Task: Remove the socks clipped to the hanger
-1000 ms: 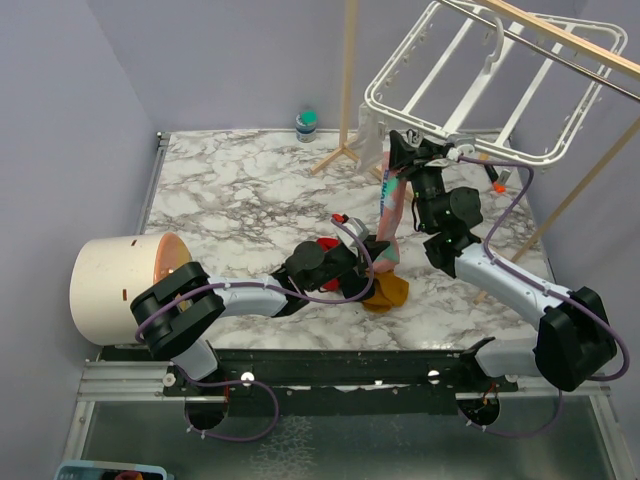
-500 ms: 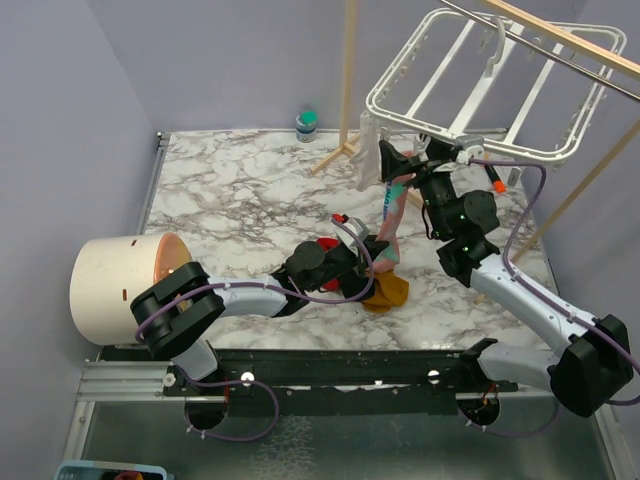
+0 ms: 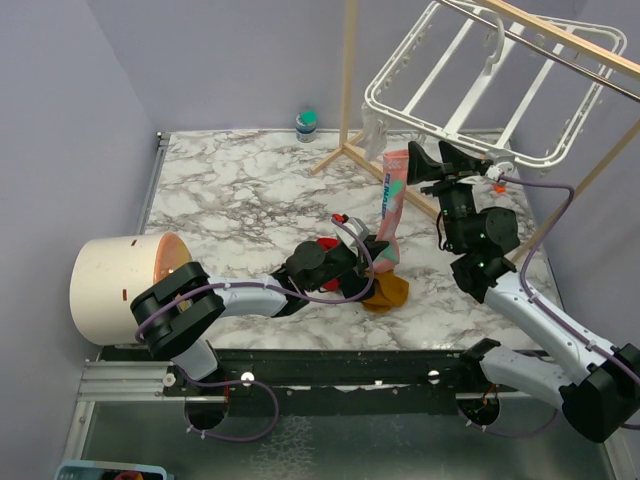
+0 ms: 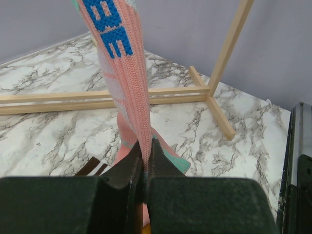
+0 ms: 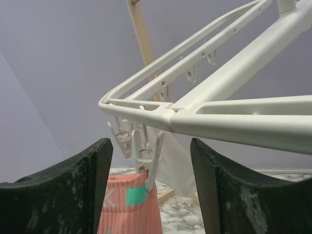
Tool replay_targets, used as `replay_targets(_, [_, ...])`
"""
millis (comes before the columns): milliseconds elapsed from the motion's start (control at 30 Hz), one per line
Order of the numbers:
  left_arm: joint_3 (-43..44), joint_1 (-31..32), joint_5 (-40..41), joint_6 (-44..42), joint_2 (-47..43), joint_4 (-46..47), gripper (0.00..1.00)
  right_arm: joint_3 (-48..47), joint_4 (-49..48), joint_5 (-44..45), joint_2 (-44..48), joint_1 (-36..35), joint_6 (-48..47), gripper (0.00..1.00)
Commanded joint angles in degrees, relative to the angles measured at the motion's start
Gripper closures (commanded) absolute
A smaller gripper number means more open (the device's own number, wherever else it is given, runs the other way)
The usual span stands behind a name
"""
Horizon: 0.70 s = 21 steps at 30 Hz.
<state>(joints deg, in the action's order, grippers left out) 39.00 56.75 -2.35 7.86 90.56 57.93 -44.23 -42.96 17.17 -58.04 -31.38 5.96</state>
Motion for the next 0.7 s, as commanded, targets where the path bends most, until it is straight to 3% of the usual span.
replay_targets(0, [0.1,0.6,0.3,0.1,0.4,-1.1,1.0,0.6,1.1,-0.4,-0.4,0.1,0.2,0.26])
replay_targets(167, [-0.1,0.6,0.5,0.0,0.1,-1.1,1.0,-0.6,2.0,-5.0,-2.5,0.3,1.2,0.24])
replay_targets(433, [-0.4,0.6,0.7,-0.3,-0.3,-1.2,1.0,-1.6,0.8,-4.7,-4.9,0.8,2.1,0.4])
replay_targets(667, [-0.2,0.6,0.6,-0.3,-0.2,-1.3,1.0,-3.4,-1.3,-5.0,-8.0,1.5,1.8,0.43])
